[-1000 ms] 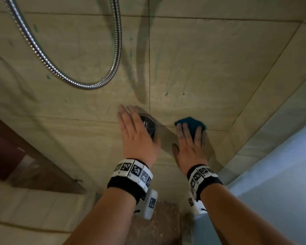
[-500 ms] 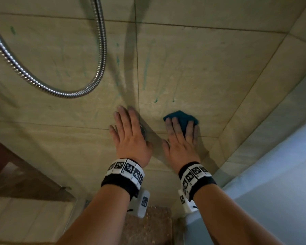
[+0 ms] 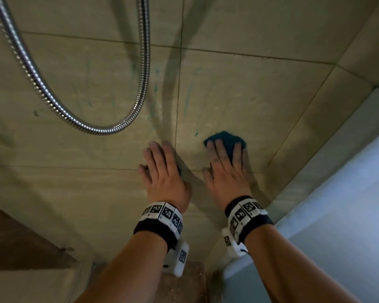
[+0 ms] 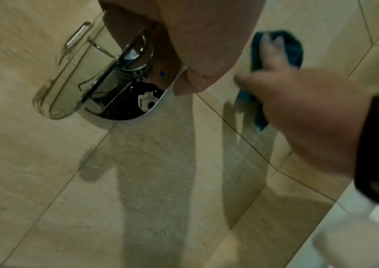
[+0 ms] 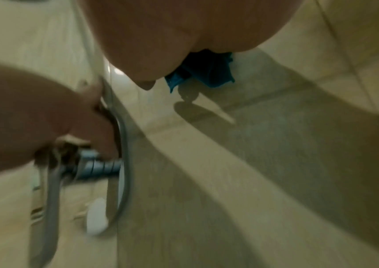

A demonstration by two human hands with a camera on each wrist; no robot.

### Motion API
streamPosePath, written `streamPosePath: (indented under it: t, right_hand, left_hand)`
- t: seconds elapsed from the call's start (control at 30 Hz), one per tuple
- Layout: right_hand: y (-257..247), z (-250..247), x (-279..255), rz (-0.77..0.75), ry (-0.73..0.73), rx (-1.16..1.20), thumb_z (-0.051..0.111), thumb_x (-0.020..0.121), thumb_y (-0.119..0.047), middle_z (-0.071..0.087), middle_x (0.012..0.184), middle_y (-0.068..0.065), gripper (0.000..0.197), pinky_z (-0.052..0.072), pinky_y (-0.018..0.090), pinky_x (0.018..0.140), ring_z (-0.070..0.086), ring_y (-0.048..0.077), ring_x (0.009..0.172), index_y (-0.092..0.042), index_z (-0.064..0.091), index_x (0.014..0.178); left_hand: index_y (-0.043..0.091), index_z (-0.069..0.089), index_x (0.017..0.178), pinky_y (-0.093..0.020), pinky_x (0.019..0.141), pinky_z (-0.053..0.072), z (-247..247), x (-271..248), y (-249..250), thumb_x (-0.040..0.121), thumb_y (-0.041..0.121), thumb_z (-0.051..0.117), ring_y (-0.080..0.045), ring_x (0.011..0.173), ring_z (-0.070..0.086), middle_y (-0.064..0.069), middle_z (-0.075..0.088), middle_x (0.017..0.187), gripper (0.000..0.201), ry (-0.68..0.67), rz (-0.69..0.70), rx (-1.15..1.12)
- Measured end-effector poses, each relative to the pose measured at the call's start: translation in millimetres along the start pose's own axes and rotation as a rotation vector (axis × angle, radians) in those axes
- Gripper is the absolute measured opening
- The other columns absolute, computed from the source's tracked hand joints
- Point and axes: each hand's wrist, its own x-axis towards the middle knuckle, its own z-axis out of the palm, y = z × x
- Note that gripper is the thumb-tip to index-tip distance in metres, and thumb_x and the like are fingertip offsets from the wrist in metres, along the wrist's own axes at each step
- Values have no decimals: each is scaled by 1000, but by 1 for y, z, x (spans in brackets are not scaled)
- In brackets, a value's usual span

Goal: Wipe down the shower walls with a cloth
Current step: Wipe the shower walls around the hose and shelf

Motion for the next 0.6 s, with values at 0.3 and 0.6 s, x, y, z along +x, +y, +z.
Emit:
streamPosePath:
  t: [0.3,0.6]
  right_hand:
    - [-16,-107,74,90,227,4,35,106,-45,-5,172,-5,73,-7,51,127,-12,38,156,-28,-6,163]
    - [-8,4,0,110,-12,-1,27,100,-54,-11,168,-4,85,0,62,125,-11,43,151,-26,-31,155]
  left_hand:
    - [16,-38,154,-63,126,0,-6,2,1,84,37,66,-29,143,-49,-8,-54,153,128,-85,0,35]
    - [11,-26,160,-68,123,8,3,1,-2,76,38,71,-34,150,-37,-16,-33,165,131,-30,39,40]
